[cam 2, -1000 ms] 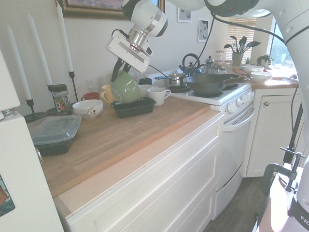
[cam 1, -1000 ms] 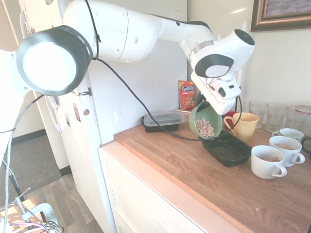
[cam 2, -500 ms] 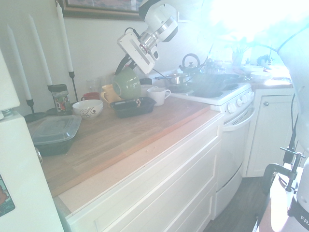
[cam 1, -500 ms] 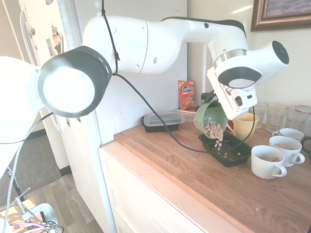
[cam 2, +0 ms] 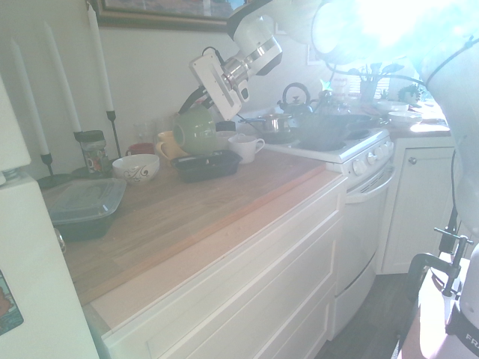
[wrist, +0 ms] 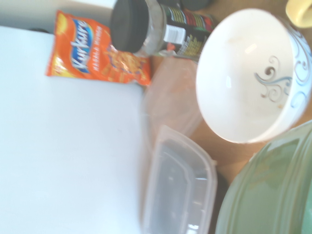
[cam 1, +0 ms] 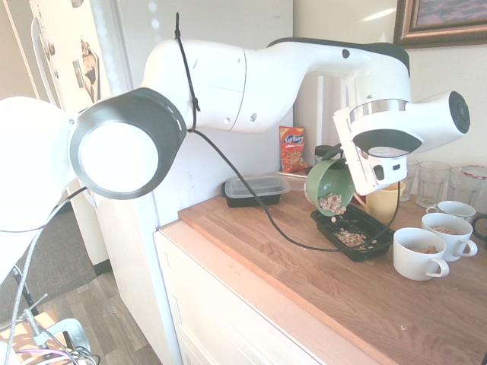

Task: Pour the cereal into the box

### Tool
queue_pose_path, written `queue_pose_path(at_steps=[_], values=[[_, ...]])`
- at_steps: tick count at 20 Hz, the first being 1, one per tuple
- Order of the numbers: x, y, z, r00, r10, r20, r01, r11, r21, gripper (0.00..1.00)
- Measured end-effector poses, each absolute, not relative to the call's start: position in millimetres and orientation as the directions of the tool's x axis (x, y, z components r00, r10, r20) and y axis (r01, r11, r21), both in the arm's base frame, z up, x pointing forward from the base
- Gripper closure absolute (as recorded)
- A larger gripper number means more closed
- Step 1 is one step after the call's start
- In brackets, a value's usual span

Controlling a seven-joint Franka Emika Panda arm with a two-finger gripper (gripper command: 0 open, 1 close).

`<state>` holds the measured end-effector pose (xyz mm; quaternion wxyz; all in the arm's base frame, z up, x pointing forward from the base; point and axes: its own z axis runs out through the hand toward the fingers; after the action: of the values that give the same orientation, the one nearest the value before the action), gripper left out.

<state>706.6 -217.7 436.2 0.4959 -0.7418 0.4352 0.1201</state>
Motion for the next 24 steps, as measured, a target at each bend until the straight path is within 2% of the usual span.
queue_pose_path(at_steps=[8,16,19,24], values=[[704,-243,428,0.607,-0.436,-0.665,-0.746,-0.023,-0.666,1.0],[708,-250,419,0.622,-0.407,-0.669,-0.734,-0.006,-0.679,1.0],[711,-242,426,0.631,-0.434,-0.643,-0.735,-0.068,-0.675,1.0],[719,-202,465,0.639,-0.554,-0.534,-0.741,-0.26,-0.619,1.0]])
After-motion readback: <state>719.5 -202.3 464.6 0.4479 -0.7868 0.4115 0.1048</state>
